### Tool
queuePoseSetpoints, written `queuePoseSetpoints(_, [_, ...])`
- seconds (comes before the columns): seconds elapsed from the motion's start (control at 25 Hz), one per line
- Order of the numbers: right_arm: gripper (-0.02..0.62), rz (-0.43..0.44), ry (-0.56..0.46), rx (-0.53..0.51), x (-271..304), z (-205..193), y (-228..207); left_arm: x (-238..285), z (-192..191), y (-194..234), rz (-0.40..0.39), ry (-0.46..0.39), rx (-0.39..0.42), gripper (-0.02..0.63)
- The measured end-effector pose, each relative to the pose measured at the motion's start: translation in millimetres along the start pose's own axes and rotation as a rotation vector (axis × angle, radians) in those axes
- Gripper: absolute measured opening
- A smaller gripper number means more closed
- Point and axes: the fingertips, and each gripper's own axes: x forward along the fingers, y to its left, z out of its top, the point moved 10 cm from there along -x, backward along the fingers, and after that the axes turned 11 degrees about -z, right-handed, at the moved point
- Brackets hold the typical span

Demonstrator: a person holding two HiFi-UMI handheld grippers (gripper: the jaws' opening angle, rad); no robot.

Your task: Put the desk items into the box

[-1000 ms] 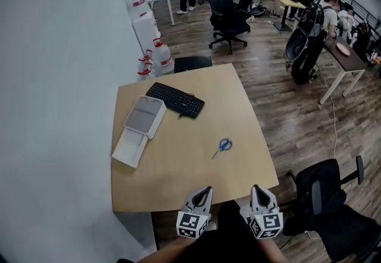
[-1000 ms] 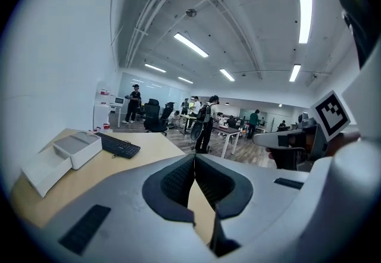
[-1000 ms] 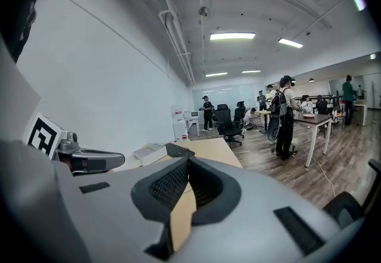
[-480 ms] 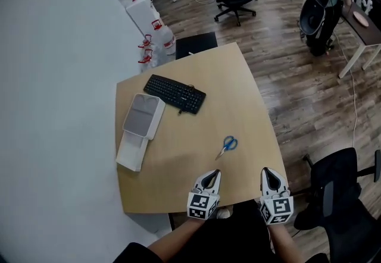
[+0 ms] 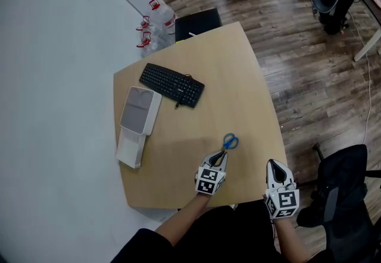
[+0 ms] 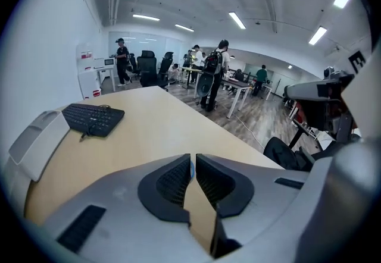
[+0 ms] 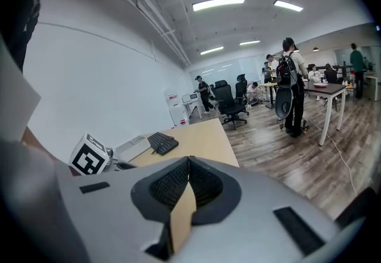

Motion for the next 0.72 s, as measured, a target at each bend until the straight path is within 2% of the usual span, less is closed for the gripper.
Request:
queuePoseSetpoints(0.24, [0.060, 0.001, 0.054, 0.037, 31.6, -5.7, -39.8, 59.2, -4.3, 28.0, 0.015, 0.131, 0.029, 0.020])
queuePoseSetpoints(0.44, [0.060, 0.024, 0.092, 0.022, 46.5, -10.3, -49.8, 89.0, -13.4, 42.3, -0.003, 0.233, 0.013, 0.089])
queuePoseSetpoints(0.72, [0.060, 0.019, 0.115, 0.045, 54.7, -10.7, -61.3, 117.1, -18.7, 46.9, -0.033, 0.342, 0.023, 0.117])
